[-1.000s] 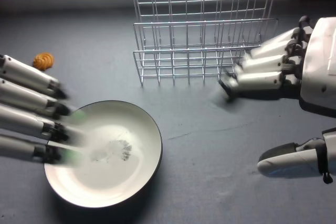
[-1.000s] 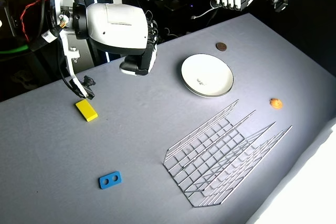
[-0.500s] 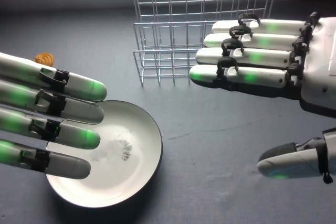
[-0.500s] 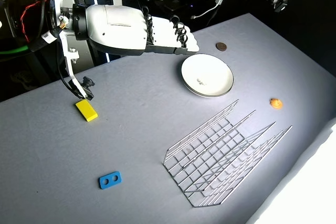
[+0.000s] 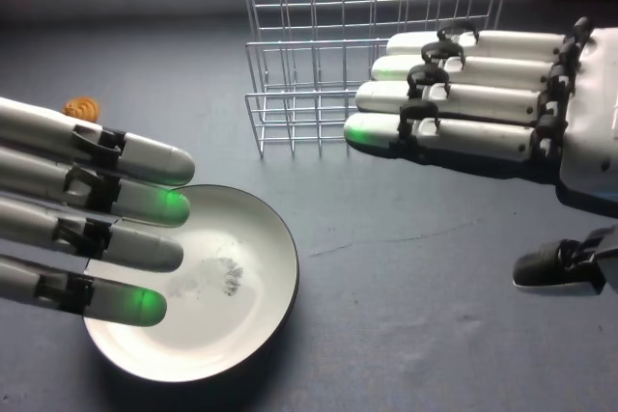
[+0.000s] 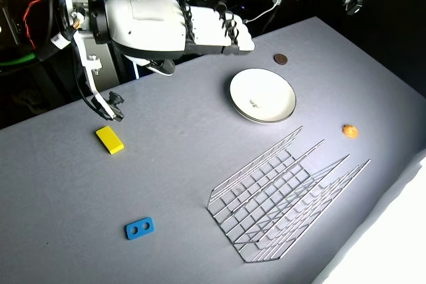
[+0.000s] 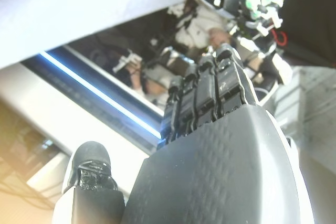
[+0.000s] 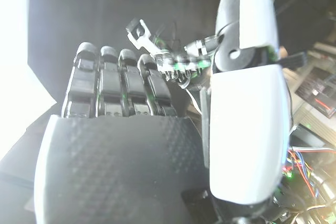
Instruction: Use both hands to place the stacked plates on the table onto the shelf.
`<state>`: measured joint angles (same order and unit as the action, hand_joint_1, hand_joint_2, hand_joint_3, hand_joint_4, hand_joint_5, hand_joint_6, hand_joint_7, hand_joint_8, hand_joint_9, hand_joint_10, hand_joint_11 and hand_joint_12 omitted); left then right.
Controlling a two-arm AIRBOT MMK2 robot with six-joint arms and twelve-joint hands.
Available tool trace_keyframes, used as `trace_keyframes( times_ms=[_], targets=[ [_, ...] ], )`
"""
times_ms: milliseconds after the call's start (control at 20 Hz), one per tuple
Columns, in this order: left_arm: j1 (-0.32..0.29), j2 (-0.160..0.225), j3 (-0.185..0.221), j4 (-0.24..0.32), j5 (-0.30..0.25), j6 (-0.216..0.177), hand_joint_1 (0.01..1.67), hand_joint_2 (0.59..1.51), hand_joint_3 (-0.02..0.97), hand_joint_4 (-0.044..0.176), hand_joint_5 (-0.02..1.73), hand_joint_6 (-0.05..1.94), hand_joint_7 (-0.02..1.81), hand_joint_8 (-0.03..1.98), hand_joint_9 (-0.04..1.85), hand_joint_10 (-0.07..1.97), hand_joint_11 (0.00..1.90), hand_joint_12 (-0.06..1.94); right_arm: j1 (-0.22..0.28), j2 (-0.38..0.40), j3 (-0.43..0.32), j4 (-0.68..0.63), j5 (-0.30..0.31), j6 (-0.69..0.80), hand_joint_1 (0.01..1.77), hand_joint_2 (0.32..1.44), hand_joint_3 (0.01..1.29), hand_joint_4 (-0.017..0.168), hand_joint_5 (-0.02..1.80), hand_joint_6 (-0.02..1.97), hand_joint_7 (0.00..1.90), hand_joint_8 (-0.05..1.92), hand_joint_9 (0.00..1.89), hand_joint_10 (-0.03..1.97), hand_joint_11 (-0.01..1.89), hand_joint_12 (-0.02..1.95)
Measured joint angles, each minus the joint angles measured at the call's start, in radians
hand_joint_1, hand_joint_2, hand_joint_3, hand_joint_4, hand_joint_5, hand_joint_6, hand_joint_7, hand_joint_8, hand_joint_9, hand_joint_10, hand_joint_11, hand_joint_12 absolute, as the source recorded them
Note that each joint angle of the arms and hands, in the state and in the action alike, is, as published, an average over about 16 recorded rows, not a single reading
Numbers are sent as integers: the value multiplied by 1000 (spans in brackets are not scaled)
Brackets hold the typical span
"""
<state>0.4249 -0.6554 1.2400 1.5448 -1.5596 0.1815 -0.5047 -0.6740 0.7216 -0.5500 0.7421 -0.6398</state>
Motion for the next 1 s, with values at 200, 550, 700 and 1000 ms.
trace_keyframes(
  times_ms=[200,550,700,1000],
  targets=[
    [-51,-16,6,69,-7,-26,21,1179,18,-1,36,16,23,19,19,7,15,-11,3,-2,0,1,-28,6,1154,900,22,-2,29,18,15,12,13,10,29,8],
    [-97,-67,23,196,1,-61,22,1177,19,-1,42,17,28,21,19,7,15,-11,10,-6,0,-24,-78,46,1173,897,22,-2,35,19,19,12,13,9,29,13],
    [-87,-87,28,238,33,-65,22,1173,20,-1,51,17,33,21,19,7,16,-11,12,-7,0,-42,-89,68,1156,896,22,-2,36,19,21,12,13,10,26,10],
    [-13,-112,45,287,124,-61,23,1169,22,-1,68,17,46,21,24,7,16,-11,14,-8,0,-81,-92,108,1143,899,22,-2,34,19,23,13,15,10,28,39]
  ],
)
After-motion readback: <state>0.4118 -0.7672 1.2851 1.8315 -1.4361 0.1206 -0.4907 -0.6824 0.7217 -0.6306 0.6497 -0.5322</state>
